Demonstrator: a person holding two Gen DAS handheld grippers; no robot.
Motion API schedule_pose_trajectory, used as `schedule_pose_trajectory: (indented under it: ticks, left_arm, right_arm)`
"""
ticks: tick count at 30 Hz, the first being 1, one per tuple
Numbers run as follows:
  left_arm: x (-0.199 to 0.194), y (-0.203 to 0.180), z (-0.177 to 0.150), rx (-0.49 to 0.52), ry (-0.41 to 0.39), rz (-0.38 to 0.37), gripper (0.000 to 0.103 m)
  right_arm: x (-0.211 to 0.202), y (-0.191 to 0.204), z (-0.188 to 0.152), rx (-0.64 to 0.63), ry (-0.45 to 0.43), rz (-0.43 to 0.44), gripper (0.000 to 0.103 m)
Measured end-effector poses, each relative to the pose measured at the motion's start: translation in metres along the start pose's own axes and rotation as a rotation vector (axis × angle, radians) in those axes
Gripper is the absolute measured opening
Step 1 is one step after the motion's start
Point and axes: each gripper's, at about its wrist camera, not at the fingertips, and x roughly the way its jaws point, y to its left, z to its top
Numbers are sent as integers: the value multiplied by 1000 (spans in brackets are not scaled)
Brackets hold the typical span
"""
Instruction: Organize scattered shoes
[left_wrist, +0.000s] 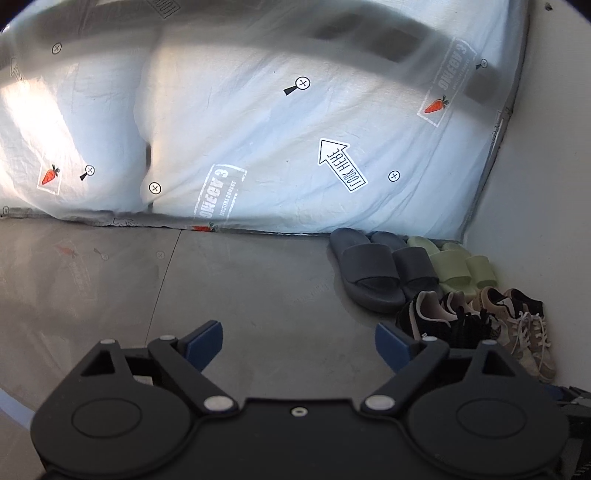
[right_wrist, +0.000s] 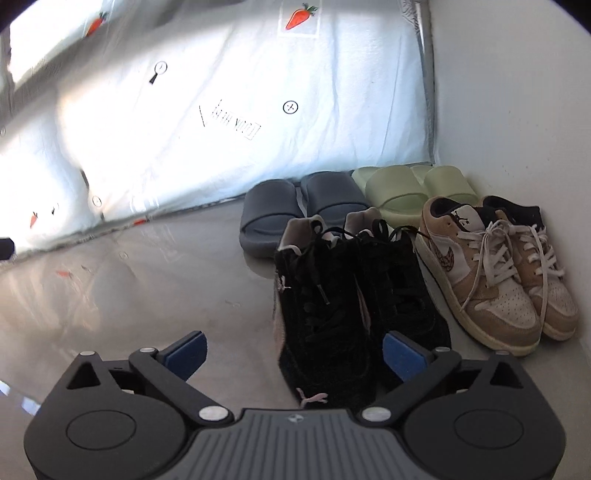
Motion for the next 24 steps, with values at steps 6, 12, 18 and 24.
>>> schedule_pose_trajectory:
  ticks: [6,12,18,24]
  left_arm:
    - [-30,14,2,76,-26,23,91]
    - [-62,52,8,30,24,76,91]
    - [-100,97,7,-14,71,109,91]
    - [-133,118,0,12,96,124,91]
  right_arm:
    - [-32,38,6,80,22,11,103]
    - [-67,96,3,77,-12,69,103]
    - [-90,167,-1,-23,-29,102,103]
    - [-115,227,-15,-100,-21,85,103]
